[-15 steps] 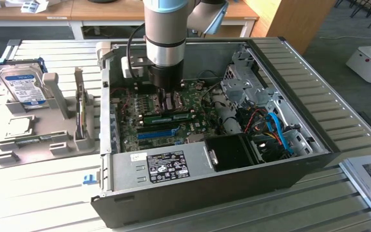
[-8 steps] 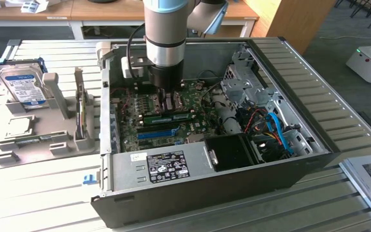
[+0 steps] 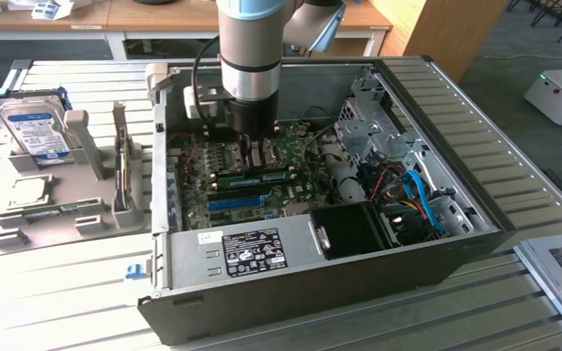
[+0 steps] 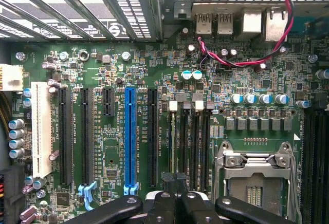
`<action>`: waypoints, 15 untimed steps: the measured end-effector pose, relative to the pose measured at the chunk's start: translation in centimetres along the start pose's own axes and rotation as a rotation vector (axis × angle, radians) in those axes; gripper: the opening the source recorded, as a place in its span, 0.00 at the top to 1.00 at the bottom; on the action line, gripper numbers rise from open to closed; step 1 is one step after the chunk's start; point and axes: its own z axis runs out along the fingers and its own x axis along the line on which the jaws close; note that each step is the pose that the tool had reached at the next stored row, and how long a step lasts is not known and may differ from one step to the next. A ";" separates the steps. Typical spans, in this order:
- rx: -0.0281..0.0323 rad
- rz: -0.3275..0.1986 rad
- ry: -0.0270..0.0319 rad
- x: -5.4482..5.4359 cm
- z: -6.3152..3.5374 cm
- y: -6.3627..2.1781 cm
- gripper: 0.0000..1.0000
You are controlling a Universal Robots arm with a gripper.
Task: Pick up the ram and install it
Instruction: 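Press down the ram until it locks into place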
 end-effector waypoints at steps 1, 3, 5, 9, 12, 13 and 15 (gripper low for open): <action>0.0011 0.000 -0.0002 0.0 0.04 0.02 0.90; 0.0025 0.000 0.0002 0.0 0.05 0.01 0.90; 0.0027 0.000 0.0000 0.0 0.05 0.01 0.90; 0.0029 0.000 -0.0003 0.0 0.07 0.01 0.90; 0.0031 0.000 -0.0002 0.0 0.07 0.01 0.90; 0.0030 0.000 -0.0003 0.0 0.07 0.01 0.90; 0.0037 0.000 -0.0015 0.0 -0.02 -0.01 0.90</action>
